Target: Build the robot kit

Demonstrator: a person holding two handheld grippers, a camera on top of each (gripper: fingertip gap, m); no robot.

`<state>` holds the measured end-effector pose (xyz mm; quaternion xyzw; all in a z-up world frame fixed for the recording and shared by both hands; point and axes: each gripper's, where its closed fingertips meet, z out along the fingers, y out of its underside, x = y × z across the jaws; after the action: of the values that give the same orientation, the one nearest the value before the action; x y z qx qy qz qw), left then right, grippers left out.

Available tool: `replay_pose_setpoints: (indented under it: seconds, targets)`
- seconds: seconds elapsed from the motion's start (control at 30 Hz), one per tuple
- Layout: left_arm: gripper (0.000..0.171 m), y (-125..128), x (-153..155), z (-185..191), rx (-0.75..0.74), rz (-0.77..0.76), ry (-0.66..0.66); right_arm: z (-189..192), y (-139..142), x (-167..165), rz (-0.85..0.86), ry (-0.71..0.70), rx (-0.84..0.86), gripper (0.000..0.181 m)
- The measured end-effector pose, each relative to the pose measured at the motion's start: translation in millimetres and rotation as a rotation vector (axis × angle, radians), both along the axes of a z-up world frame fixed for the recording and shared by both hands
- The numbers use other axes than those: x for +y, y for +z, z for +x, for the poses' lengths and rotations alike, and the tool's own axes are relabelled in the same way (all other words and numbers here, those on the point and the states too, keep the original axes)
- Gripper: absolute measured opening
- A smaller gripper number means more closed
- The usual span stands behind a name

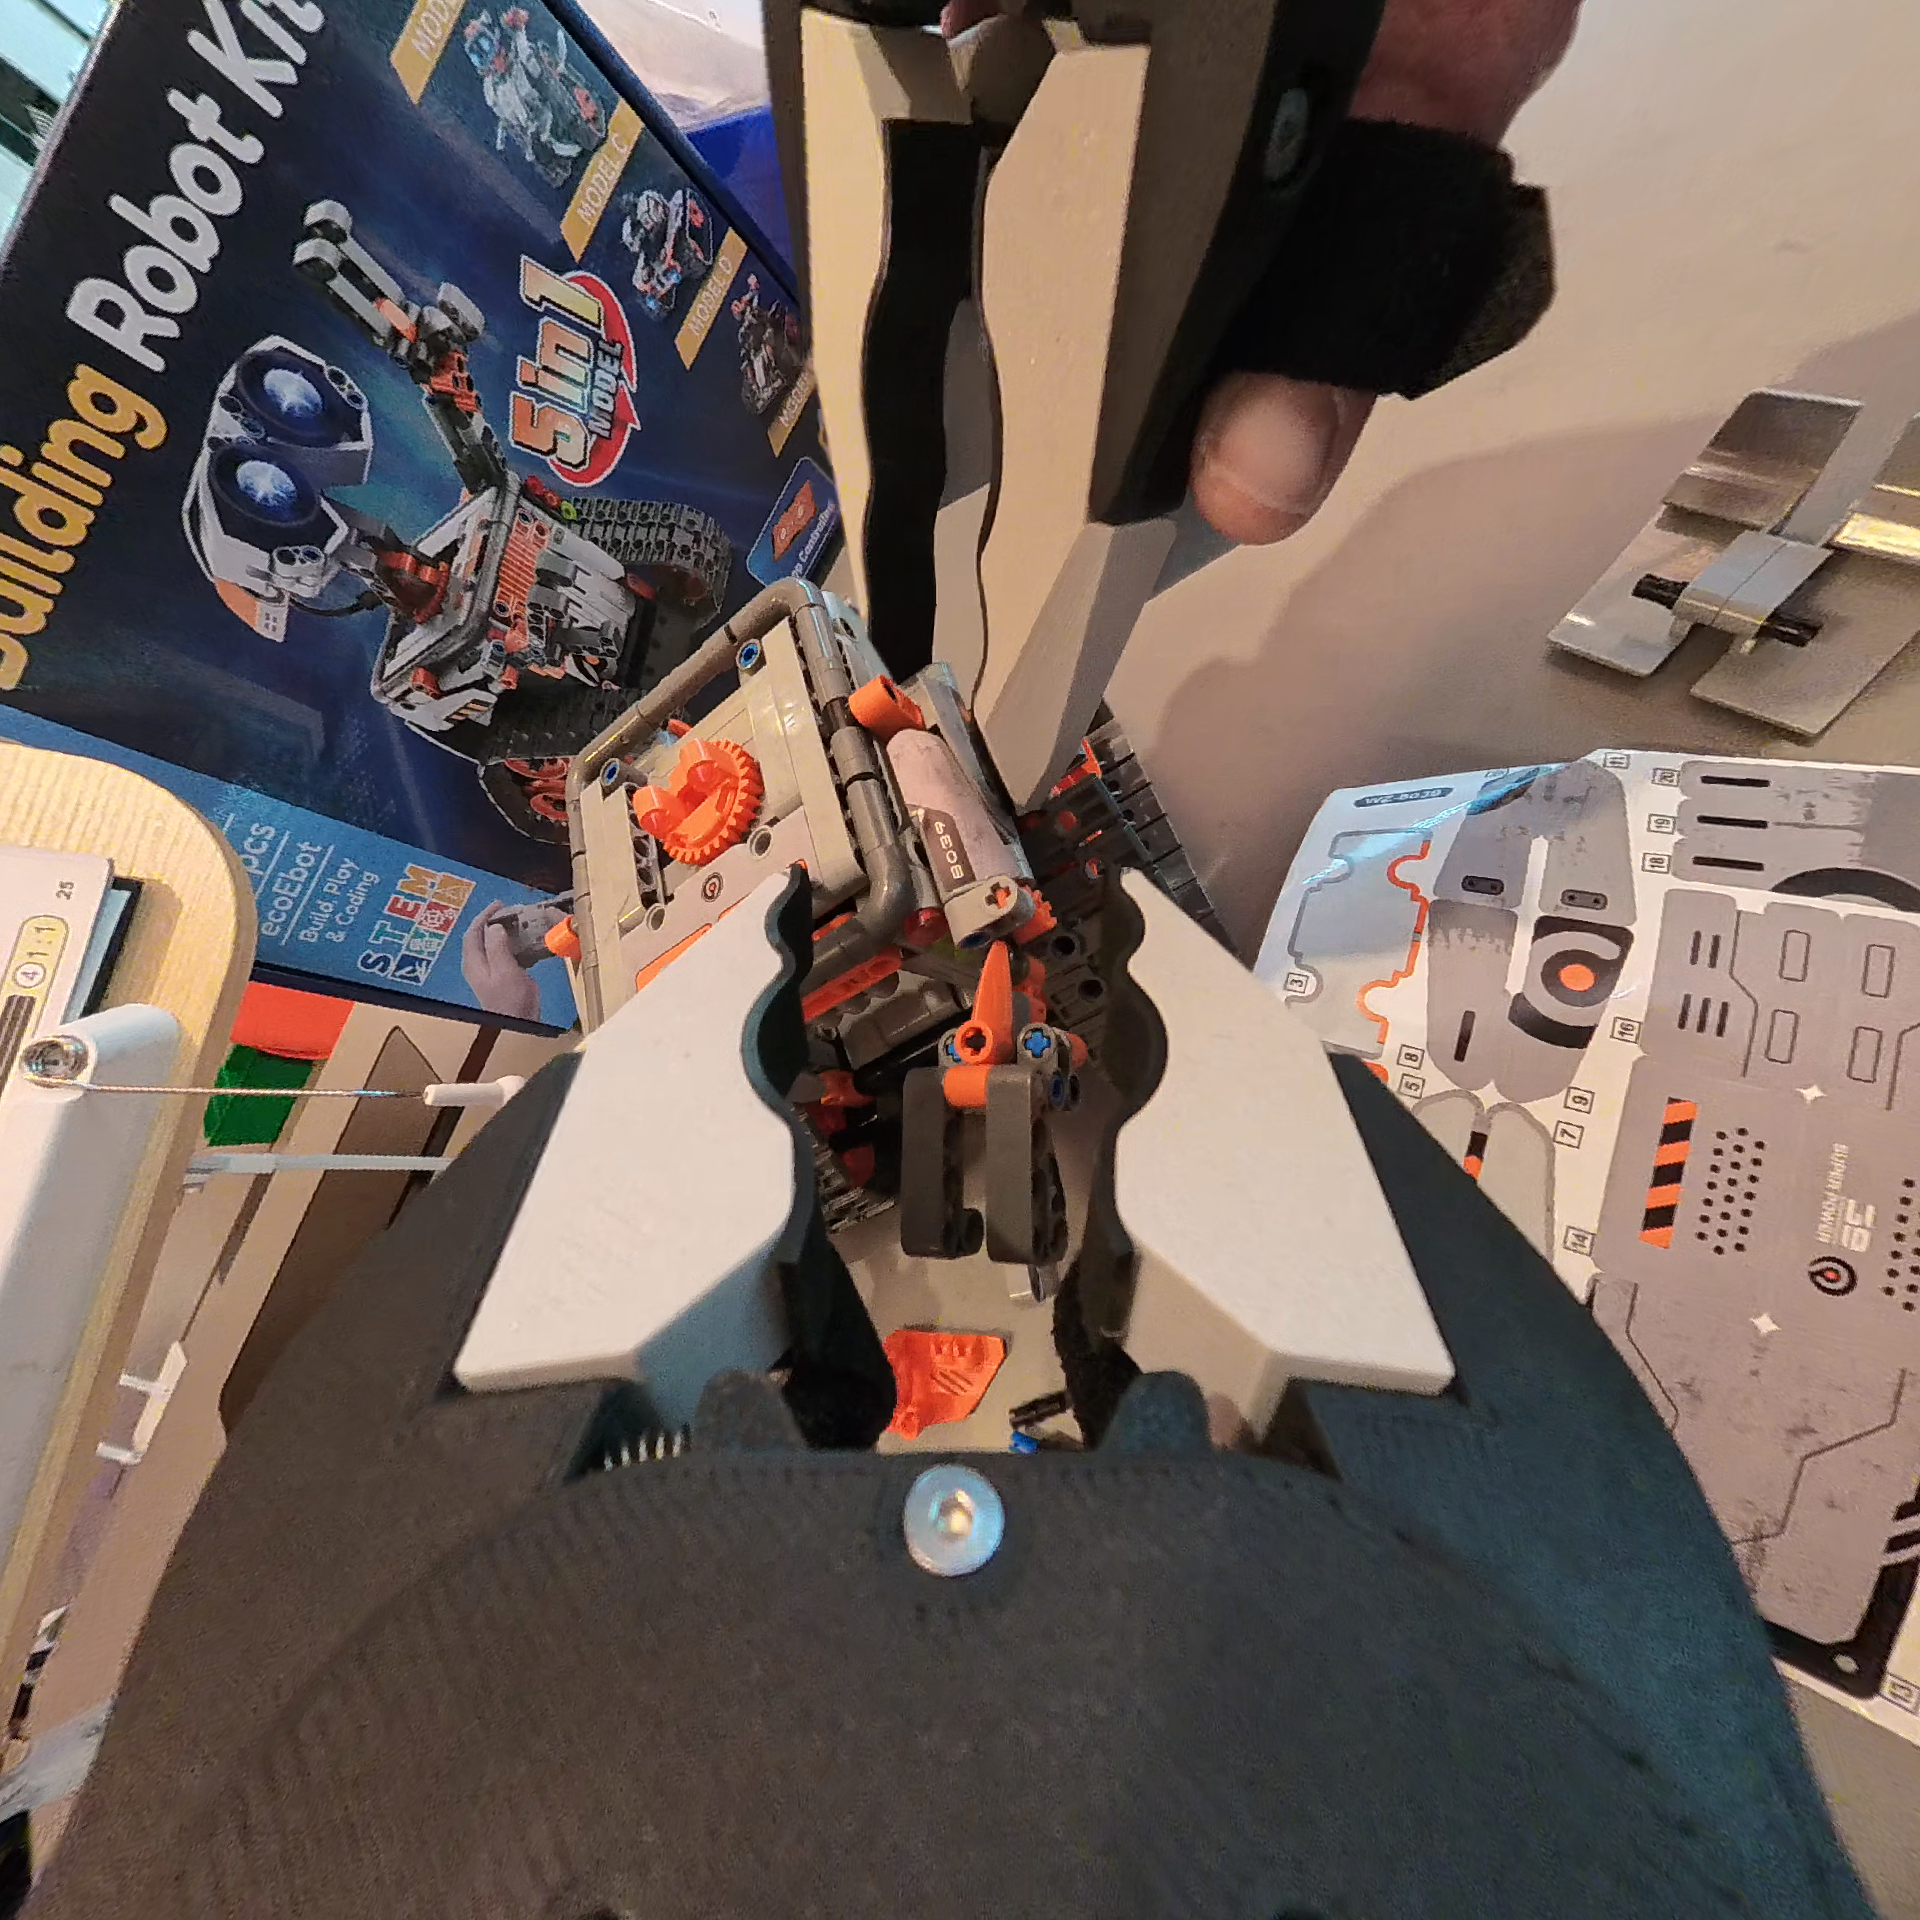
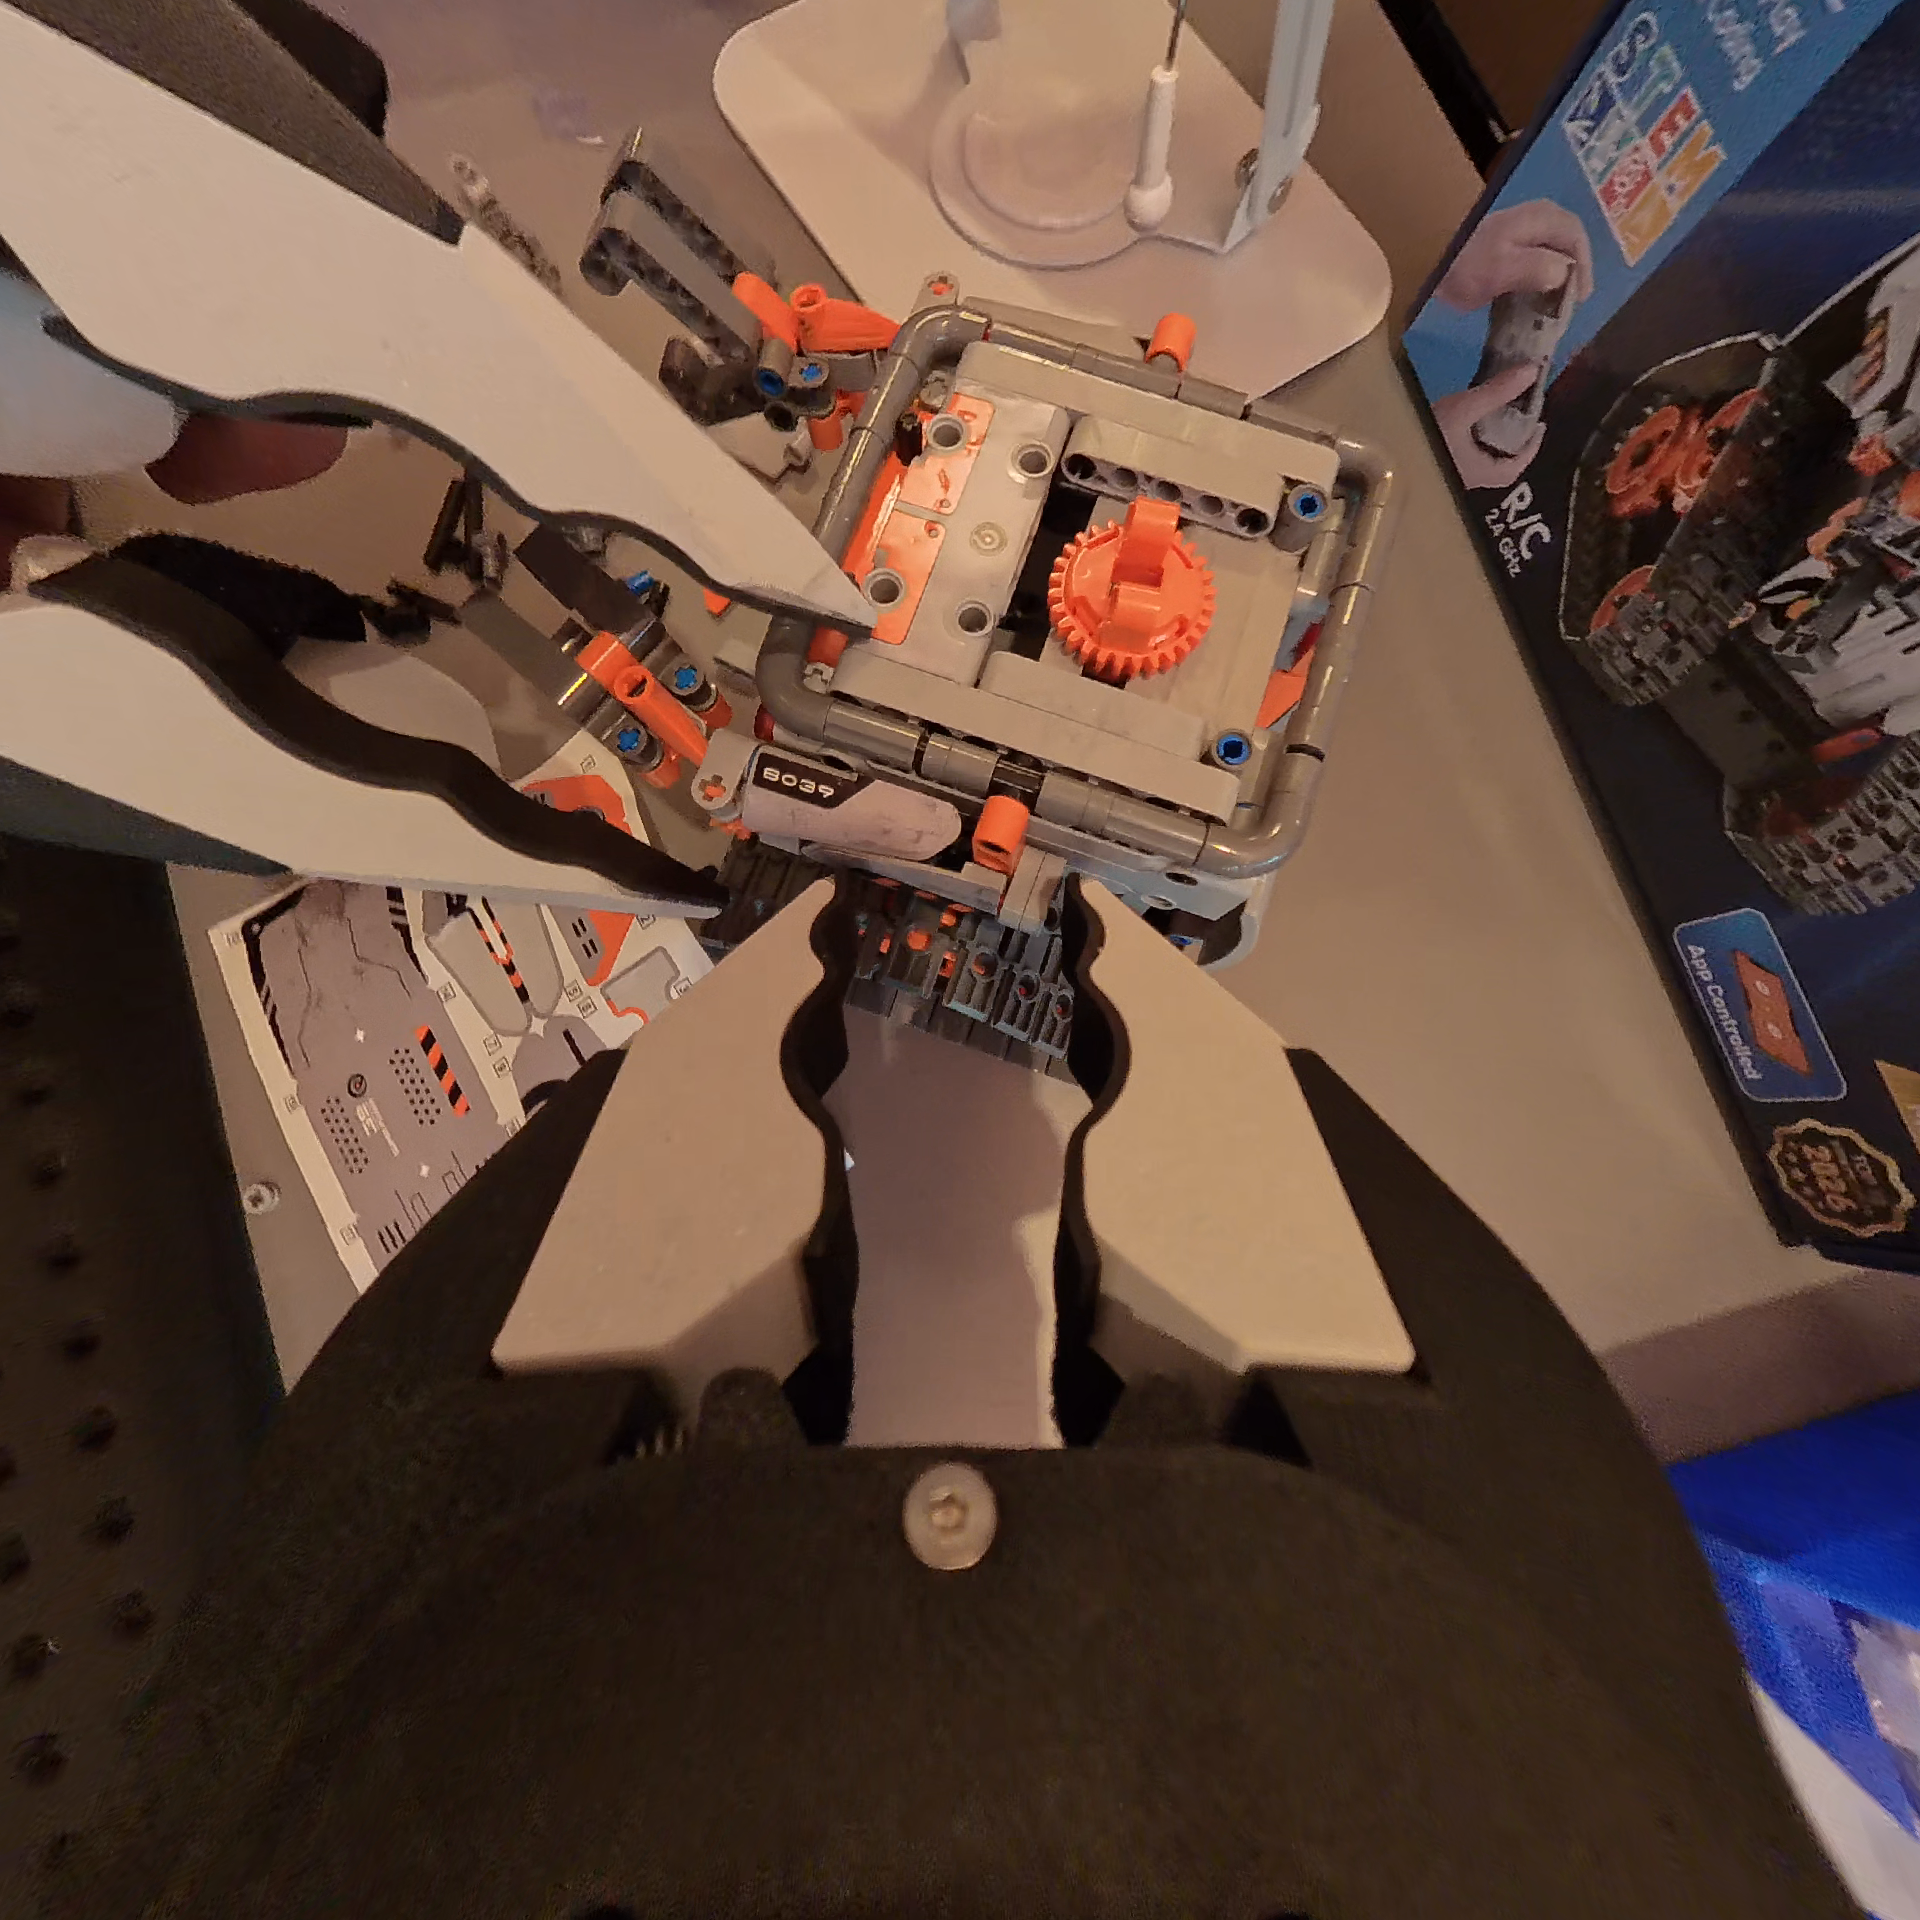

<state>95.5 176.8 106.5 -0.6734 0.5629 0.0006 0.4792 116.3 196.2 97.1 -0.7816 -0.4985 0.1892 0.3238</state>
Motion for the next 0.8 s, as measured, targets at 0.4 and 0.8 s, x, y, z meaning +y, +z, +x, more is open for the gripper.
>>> replay_pose_setpoints:
  seconds: [0.4,0.8]
  targets:
    - [0.055,-0.8,0.8,-2.6,0.001,0.014,-0.029,2.0,3.1,4.6,0.001,-0.088,0.041,0.041]
    - [0.054,-0.1,1.7,-3.0,-0.013,0.012,-0.045,21.3,9.5,20.2,-0.011,-0.134,0.187,0.036]
